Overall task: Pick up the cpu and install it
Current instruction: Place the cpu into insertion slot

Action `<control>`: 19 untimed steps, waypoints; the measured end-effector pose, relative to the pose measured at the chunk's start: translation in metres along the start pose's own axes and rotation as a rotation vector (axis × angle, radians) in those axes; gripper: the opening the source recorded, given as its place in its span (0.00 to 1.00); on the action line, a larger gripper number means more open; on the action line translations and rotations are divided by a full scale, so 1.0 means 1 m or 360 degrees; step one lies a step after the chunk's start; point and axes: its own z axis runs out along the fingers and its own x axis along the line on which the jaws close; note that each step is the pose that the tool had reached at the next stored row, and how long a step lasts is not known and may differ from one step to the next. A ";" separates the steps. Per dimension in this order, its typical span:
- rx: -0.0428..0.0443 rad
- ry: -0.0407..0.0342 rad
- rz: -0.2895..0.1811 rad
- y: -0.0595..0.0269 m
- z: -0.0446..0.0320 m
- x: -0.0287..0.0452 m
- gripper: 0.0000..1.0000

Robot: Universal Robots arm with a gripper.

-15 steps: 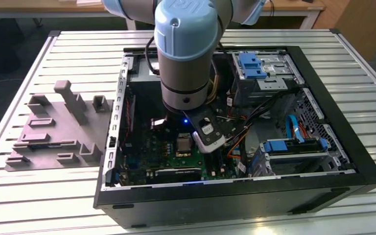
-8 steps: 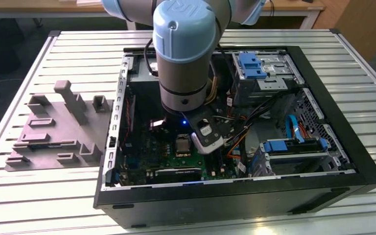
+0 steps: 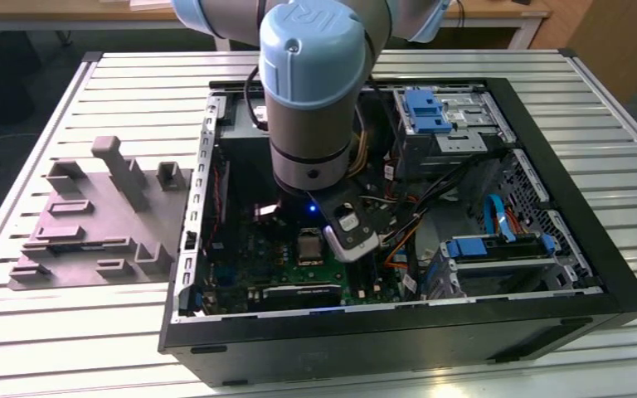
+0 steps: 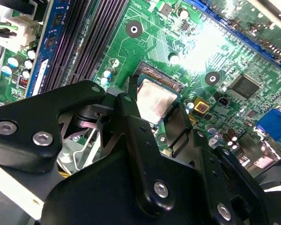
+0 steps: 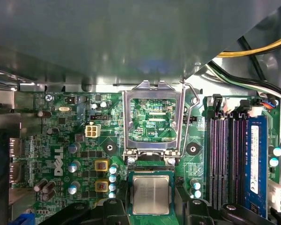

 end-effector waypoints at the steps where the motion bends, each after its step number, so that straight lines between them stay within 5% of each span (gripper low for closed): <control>1: 0.0000 0.0000 0.0000 0.0000 0.0005 0.0000 0.47; 19: 0.0001 0.0000 -0.0001 -0.0003 0.0062 -0.0002 0.47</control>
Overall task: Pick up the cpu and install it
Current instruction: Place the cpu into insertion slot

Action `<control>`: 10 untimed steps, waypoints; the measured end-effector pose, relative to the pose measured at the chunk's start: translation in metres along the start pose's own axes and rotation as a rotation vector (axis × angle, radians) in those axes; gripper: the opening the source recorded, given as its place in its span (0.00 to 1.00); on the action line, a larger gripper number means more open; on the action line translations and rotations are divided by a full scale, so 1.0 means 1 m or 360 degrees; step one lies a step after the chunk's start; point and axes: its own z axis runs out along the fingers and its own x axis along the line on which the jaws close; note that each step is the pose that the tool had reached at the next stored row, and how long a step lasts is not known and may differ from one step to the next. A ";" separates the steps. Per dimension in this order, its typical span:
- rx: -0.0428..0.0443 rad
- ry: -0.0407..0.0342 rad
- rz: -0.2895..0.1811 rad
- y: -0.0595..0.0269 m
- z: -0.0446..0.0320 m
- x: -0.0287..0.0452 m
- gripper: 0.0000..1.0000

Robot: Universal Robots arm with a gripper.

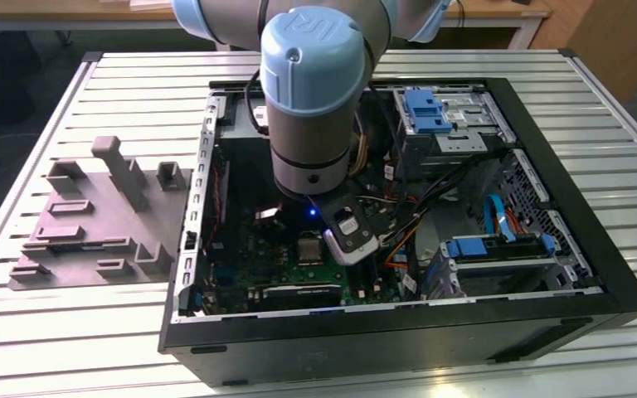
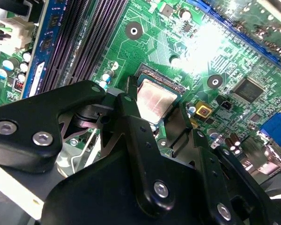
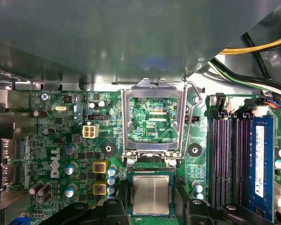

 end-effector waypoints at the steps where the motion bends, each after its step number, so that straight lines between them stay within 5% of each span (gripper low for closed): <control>1: 0.0000 0.0000 0.0000 0.0000 0.0001 0.0000 0.47; 10: 0.0001 0.0000 0.0000 -0.0006 0.0023 0.0001 0.47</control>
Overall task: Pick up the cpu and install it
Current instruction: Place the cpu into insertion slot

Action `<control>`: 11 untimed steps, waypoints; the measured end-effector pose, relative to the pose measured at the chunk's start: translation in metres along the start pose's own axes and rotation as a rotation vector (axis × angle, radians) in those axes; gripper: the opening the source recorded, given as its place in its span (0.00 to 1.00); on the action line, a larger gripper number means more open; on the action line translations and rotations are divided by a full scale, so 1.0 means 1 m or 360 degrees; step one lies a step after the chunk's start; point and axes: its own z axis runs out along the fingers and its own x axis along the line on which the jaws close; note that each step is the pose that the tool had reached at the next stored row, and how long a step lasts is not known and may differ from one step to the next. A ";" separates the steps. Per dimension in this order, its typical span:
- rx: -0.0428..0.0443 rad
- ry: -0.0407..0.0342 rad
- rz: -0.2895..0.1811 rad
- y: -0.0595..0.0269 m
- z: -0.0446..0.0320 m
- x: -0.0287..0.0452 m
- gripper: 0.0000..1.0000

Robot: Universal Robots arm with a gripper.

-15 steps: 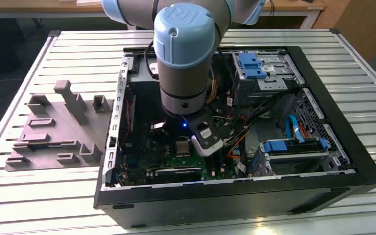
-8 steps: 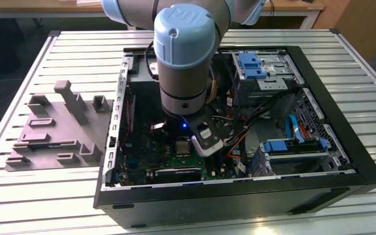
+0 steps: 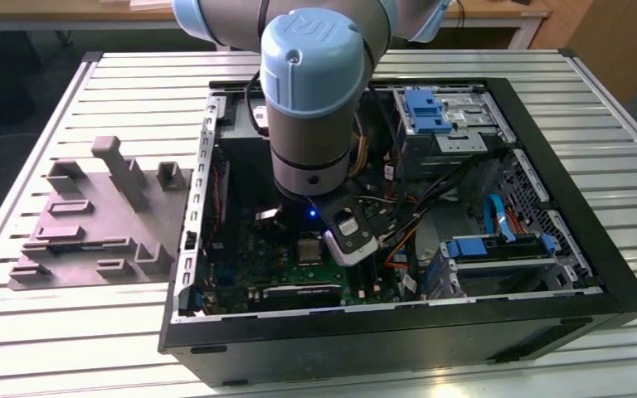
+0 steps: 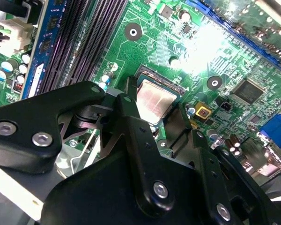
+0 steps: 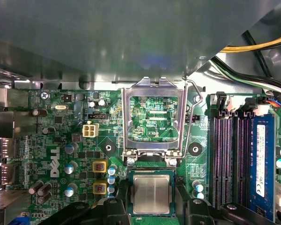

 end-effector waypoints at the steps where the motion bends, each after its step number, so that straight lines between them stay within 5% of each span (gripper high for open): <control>1: 0.0000 0.0000 0.0000 0.0000 0.0003 0.0000 0.47; 11: -0.0001 0.0000 0.0000 0.0001 0.0009 0.0000 0.47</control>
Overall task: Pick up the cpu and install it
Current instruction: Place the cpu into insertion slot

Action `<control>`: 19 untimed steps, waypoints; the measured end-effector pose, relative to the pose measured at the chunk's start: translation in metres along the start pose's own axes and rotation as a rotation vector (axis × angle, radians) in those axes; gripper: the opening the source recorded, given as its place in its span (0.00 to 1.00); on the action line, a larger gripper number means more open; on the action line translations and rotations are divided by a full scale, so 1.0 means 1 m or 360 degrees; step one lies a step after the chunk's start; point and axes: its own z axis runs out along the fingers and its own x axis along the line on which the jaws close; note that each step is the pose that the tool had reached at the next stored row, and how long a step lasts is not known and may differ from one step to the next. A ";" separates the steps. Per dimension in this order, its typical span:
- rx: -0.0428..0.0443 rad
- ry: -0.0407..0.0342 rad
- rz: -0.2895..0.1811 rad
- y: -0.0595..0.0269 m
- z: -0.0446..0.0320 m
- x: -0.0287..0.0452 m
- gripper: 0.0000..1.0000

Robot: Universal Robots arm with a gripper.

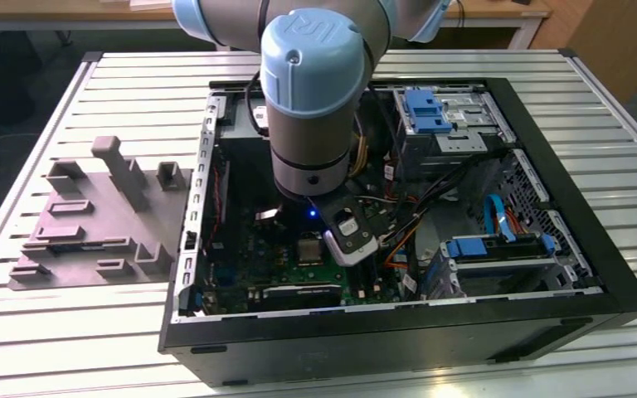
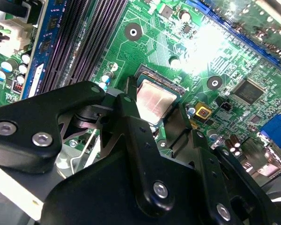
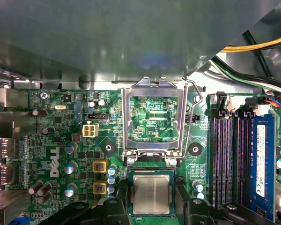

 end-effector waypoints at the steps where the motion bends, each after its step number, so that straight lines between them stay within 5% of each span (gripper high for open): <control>1: 0.0000 0.0000 0.0000 0.0000 0.0001 0.0000 0.47; 4: -0.0001 0.0000 0.0000 0.0001 0.0004 -0.0002 0.54; 19: -0.0001 0.0000 0.0000 0.0000 -0.0027 0.0000 0.52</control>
